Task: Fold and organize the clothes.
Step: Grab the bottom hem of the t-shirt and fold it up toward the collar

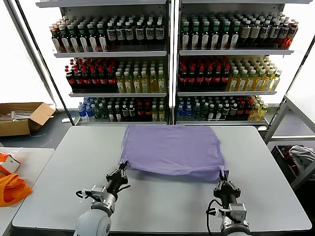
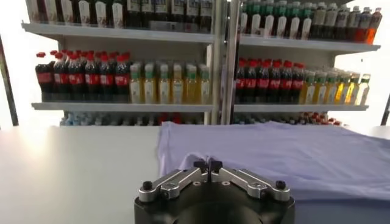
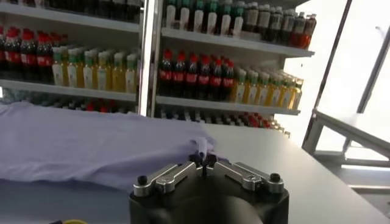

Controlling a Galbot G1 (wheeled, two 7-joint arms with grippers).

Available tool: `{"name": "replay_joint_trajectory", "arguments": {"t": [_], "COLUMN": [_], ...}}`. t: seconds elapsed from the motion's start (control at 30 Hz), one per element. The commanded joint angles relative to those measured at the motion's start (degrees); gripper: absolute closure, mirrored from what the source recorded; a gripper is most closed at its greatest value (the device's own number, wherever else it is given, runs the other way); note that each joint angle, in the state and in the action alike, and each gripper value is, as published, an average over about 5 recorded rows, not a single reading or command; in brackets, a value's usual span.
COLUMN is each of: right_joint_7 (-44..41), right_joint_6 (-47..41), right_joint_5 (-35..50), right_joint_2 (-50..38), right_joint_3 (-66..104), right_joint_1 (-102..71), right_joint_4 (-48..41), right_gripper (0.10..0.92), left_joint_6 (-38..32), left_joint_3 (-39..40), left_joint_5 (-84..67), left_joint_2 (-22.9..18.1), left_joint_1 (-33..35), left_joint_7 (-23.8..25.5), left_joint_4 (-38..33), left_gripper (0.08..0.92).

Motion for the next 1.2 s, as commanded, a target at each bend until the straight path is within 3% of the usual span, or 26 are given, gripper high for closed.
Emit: {"name": "replay_joint_trajectory", "arguments": {"t": [0.03,0.37,0.93,1.07,1.2], "right_joint_7": [-1.7,-3.1,-3.2,-2.2,-0.3], "right_joint_6": [1.2,-0.7,-3.3,-4.4,-5.1], "right_joint_5": [-1.8,2.1,3.9,6.3,11.0], "right_joint_2": [-0.2,-1.3,1.2,1.9,2.7], "right_joint_3": [0.1,-1.9,-5.9,-5.7,-4.7], "right_joint_1": [9.8,16.8,23.0,23.7,23.2], "right_joint_4": [-7.9,-16.7,-25.3,-24.6,-21.7], "right_gripper": [0.914,0.914,0.91,0.832,0.719], "left_joint_6": [-1.6,-1.5,-0.9,0.1,1.9], "left_joint_3": [1.9,2.5,4.2,4.0,3.8], "left_joint_5": [-2.0,-2.2,-1.9,-2.1,-2.5], "left_joint_2": [-0.3,-0.2,1.6,1.6,1.3], "left_joint_1": [-10.1,-14.9,-16.4,-15.8,-14.2], "left_joint_7": [-0.1,-0.5,-0.3,-0.7,-1.2], "left_joint_4": [8.5,16.4,18.6,16.7,12.9], "left_gripper": [0.916,0.916,0.916,0.913,0.843]}}
